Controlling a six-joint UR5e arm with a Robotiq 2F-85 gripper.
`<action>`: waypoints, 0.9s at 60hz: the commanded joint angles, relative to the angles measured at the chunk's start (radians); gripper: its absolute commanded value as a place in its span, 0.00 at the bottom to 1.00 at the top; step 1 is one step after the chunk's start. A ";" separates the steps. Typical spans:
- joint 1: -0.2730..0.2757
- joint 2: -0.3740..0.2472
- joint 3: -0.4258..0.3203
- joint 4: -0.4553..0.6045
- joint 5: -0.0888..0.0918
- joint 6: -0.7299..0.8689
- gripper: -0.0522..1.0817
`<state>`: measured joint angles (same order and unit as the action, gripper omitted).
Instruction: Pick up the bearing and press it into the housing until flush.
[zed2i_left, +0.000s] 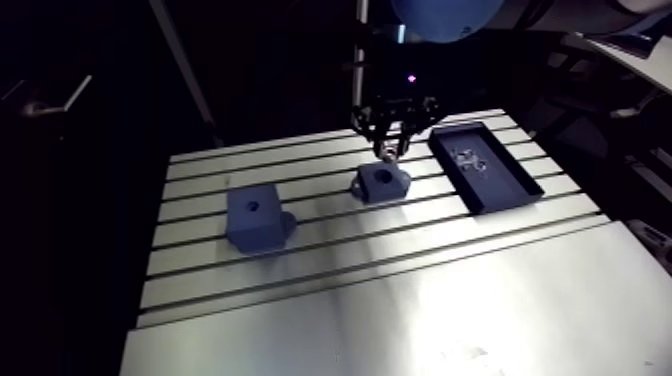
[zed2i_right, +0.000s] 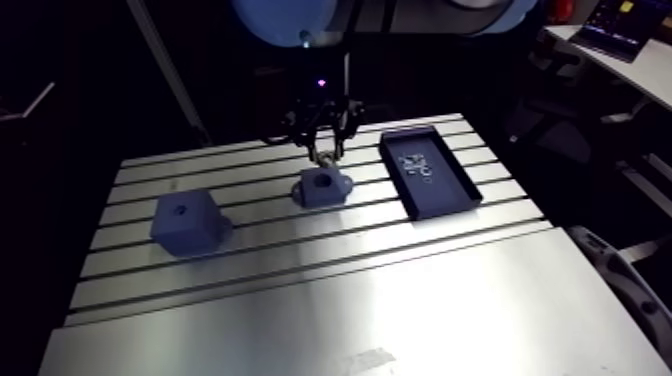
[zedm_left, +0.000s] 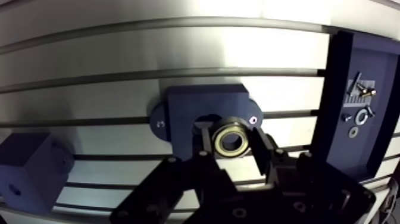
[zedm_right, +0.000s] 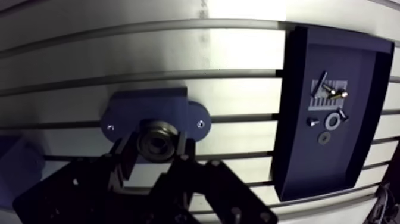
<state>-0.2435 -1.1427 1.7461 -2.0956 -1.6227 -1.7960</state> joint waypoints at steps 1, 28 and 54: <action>0.013 0.002 0.015 -0.002 0.001 -0.003 0.55; 0.021 0.024 0.026 -0.047 0.001 -0.006 0.55; 0.019 0.024 0.037 -0.048 -0.001 -0.009 0.55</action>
<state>-0.2236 -1.1193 1.7808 -2.1434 -1.6229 -1.8038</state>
